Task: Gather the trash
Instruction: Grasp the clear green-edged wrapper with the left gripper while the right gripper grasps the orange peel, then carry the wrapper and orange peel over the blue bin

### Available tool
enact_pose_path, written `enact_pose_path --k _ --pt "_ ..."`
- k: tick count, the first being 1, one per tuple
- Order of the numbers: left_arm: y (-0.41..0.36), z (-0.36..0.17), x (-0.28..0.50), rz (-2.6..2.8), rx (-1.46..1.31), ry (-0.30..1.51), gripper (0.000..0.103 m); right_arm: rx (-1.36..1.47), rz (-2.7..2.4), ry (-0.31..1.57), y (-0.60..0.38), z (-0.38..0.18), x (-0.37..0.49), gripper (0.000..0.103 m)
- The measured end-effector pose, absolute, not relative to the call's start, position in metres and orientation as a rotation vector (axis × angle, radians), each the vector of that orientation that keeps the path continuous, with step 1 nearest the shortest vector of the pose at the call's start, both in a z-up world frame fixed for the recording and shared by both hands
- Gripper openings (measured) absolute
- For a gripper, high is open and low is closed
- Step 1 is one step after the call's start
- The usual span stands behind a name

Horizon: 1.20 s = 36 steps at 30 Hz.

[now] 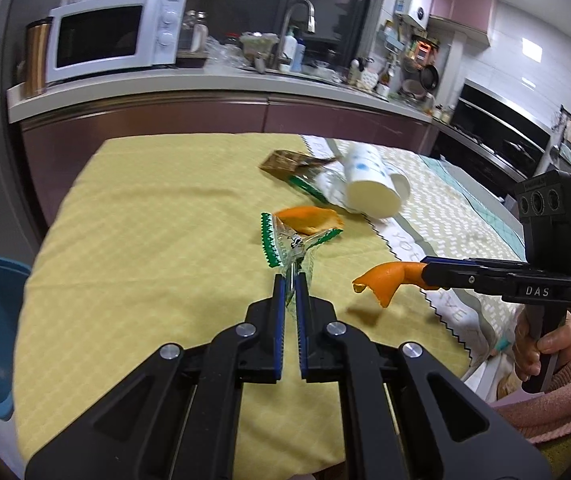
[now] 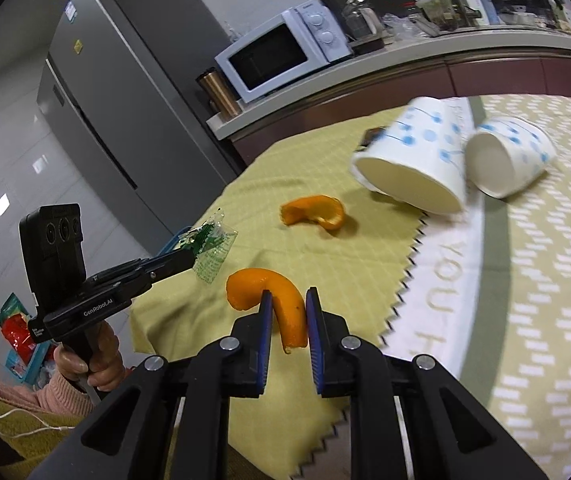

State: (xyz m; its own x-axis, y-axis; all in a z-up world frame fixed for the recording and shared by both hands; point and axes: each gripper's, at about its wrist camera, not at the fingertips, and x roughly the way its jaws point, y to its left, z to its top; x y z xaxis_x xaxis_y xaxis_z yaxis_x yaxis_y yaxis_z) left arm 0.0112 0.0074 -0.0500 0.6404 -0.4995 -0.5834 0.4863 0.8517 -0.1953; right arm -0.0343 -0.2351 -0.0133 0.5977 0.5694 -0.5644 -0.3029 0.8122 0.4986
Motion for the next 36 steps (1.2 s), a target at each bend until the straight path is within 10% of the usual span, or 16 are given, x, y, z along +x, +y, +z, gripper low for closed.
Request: enact_pose_path --k 36 --pt "0.177 -0.02 -0.024 -0.193 -0.149 0.571 0.006 0.268 0.836 0.823 -0.086 0.018 0.051 0.015"
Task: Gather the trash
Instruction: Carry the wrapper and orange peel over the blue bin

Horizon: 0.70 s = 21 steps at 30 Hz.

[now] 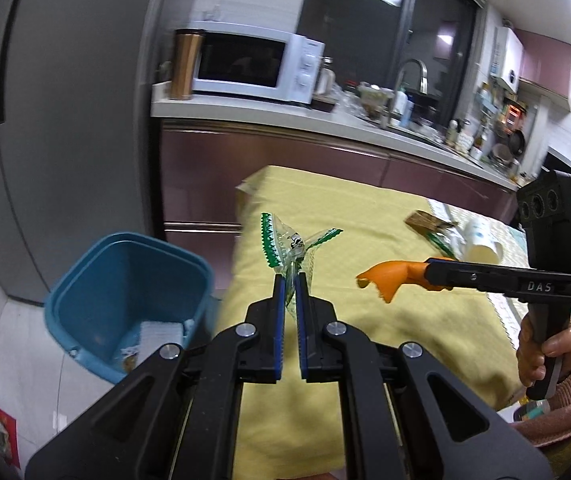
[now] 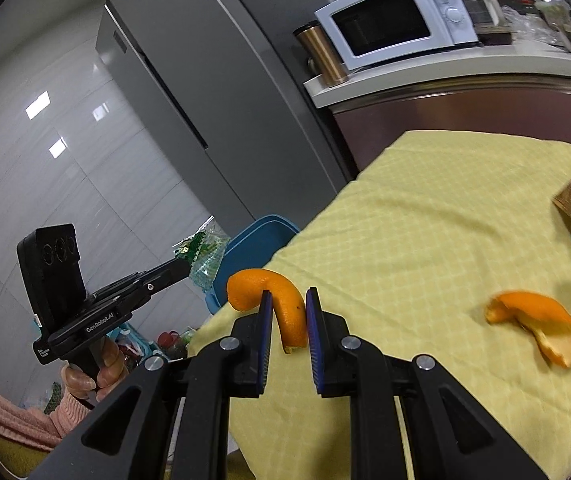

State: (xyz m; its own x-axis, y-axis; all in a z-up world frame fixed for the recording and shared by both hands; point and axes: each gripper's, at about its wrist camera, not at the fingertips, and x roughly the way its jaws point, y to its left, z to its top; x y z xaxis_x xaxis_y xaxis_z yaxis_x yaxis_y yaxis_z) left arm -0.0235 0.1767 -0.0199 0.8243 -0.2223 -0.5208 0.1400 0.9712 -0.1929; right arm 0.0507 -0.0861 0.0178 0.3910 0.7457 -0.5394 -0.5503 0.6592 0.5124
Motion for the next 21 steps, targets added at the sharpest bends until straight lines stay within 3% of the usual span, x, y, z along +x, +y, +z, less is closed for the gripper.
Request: enact_pose_path --k 21 --pt "0.255 -0.038 -0.031 -0.024 -0.225 0.582 0.006 0.162 0.936 0.867 0.005 0.018 0.094 0.015"
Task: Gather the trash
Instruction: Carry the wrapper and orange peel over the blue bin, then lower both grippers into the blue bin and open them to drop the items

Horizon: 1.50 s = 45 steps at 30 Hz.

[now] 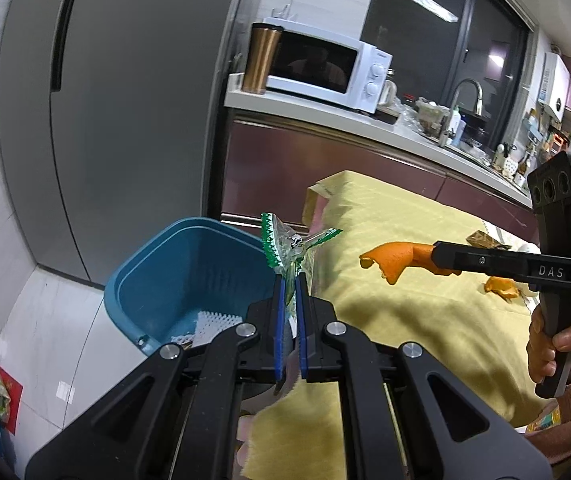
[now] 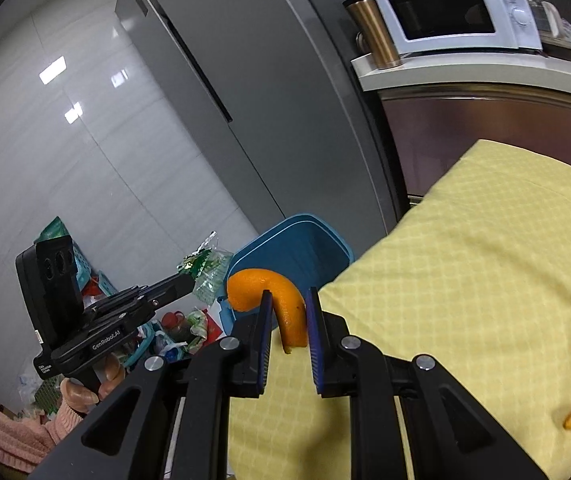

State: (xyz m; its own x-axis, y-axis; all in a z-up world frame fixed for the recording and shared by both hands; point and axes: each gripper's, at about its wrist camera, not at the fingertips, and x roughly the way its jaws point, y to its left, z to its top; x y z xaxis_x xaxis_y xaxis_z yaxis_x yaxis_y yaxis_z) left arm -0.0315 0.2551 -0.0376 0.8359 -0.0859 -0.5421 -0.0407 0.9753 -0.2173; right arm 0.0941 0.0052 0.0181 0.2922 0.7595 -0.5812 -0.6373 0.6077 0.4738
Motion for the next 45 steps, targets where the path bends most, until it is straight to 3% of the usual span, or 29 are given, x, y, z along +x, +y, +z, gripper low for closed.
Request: enact_pose_path --k 33,37,43,45 --pt "0.302 -0.102 0.015 0.074 -0.347 0.722 0.008 -0.035 0.897 1.071 0.113 -0.028 0.135 0.016" --pt "0.304 -0.108 0.019 0.083 -0.351 0.736 0.012 -0.052 0.894 1.083 0.121 -0.032 0.135 0.017" --pt "0.308 -0.117 0.029 0.089 -0.371 0.758 0.028 -0.035 0.887 1.08 0.123 -0.031 0.138 0.021" --pt "0.308 -0.119 0.03 0.096 -0.371 0.76 0.029 -0.035 0.887 1.073 0.121 -0.03 0.137 0.021"
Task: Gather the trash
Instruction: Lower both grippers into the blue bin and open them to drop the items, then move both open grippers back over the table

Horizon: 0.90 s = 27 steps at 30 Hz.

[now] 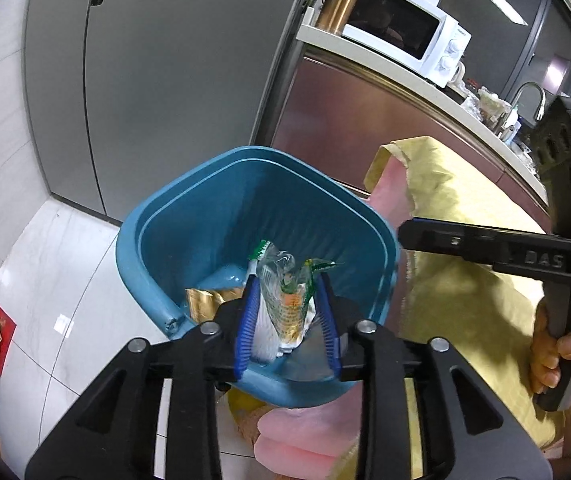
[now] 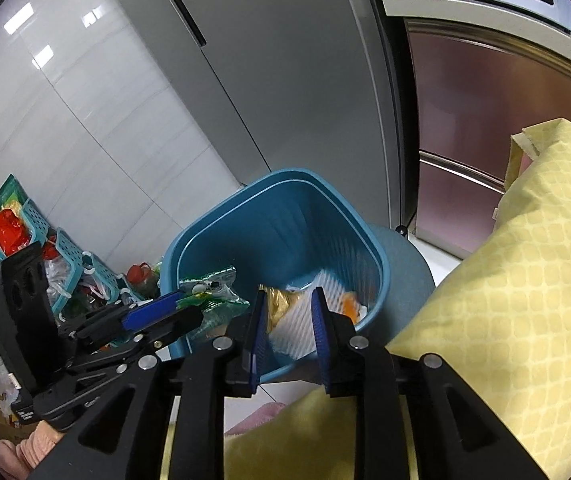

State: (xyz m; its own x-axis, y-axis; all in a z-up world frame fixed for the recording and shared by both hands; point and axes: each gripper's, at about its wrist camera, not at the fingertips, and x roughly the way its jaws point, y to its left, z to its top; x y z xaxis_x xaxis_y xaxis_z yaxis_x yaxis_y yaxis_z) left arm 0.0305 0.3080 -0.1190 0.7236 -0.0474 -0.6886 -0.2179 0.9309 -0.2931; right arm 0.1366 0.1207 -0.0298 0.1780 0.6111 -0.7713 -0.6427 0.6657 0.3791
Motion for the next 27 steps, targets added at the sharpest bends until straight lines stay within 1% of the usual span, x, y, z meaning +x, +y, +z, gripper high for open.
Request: enact_pose_path --k 3,6,9,11,13,15,17,18,27 --pt "0.308 -0.121 0.029 0.099 -0.375 0.758 0.029 -0.03 0.889 1.06 0.114 -0.025 0.133 0.021" --pt "0.306 -0.12 0.029 0.099 -0.363 0.749 0.038 -0.024 0.893 1.044 0.105 -0.019 0.13 0.022" --pt "0.304 -0.12 0.032 0.099 -0.353 0.754 0.038 -0.013 0.896 1.031 0.096 -0.013 0.128 0.022" --pt "0.303 -0.121 0.033 0.096 -0.349 0.758 0.041 -0.005 0.898 1.023 0.09 -0.009 0.126 0.022" --pt "0.301 -0.122 0.034 0.099 -0.341 0.762 0.047 0.003 0.899 1.017 0.083 -0.006 0.125 0.023" --pt "0.3 -0.122 0.034 0.111 -0.324 0.765 0.05 0.012 0.897 1.014 0.078 -0.005 0.123 0.027" --pt "0.298 -0.122 0.035 0.125 -0.303 0.767 0.056 0.021 0.894 1.011 0.072 -0.004 0.122 0.027" --pt "0.298 -0.121 0.035 0.128 -0.297 0.767 0.058 0.026 0.893 1.011 0.069 -0.004 0.122 0.027" --pt "0.295 -0.113 0.032 0.126 -0.287 0.753 0.058 0.065 0.894 0.996 0.049 0.0 0.119 0.027"
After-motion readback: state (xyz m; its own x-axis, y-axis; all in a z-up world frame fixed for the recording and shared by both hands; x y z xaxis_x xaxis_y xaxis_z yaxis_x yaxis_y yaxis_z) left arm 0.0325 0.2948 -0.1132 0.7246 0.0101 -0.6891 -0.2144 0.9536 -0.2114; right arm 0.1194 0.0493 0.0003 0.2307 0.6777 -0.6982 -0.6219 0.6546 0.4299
